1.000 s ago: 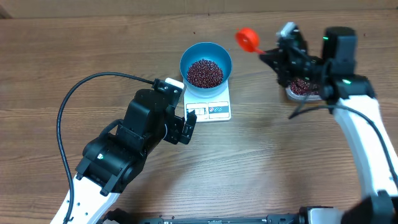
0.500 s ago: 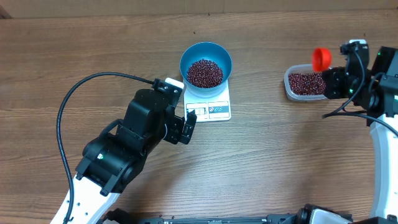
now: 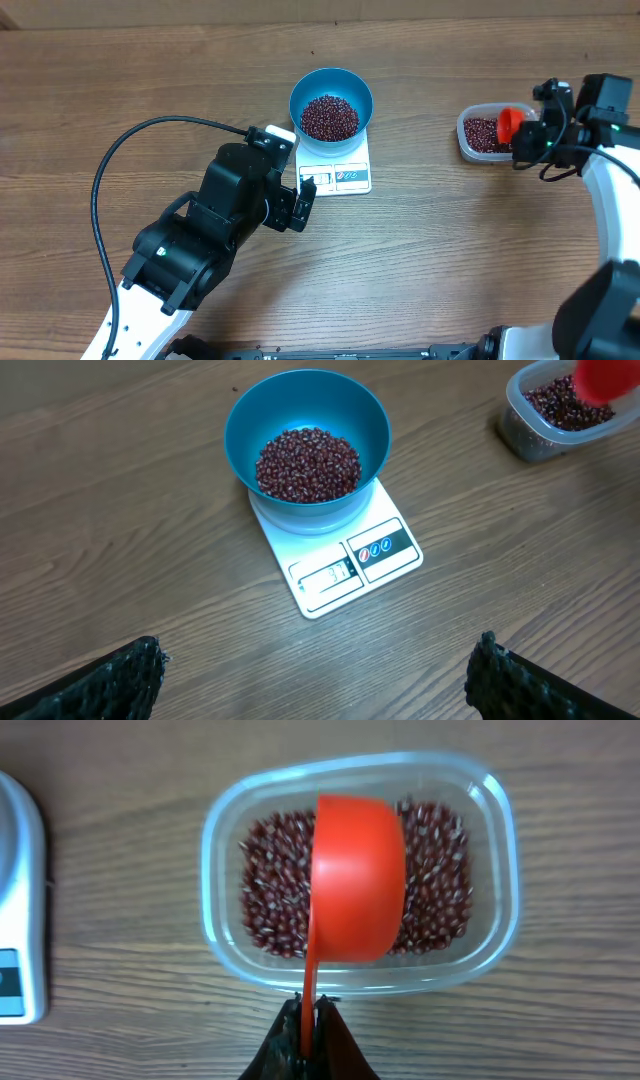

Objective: Scoop item into bowl and weigh 150g on scale
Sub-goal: 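Carry the empty scoop right back to the bean tub, then lower the red scoop into the tub and scoop up beans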

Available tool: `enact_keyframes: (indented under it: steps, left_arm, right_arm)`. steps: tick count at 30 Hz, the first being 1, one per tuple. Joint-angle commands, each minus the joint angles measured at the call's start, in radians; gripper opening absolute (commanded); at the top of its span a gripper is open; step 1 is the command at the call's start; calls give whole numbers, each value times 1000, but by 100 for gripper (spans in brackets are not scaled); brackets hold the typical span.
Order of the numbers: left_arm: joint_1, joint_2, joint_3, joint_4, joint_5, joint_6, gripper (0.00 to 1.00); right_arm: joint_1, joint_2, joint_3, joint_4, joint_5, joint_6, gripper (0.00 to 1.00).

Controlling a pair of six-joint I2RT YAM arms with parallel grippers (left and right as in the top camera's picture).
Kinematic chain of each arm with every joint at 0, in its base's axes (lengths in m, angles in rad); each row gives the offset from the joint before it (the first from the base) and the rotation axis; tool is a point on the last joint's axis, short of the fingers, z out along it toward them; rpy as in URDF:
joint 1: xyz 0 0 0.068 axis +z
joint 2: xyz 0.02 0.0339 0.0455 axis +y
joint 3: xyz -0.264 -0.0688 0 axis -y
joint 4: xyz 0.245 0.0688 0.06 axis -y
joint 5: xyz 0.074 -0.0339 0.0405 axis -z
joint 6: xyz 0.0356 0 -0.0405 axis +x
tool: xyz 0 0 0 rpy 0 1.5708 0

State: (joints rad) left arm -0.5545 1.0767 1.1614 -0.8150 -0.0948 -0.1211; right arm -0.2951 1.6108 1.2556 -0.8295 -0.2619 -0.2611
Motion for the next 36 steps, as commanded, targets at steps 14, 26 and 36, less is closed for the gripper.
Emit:
enact_keyframes:
  steps: [14,26,36]
  left_arm:
    - [5,3,13,3,-13,-2,99]
    - [5,3,13,3,-13,-2,100]
    - [5,3,13,3,-13,-2,100]
  right_arm:
    - [-5,118,8,102,164,-8,4]
    - [-2,132,-6,119,155,-8,4]
    - [-1,175,-32,110,100,-8,4]
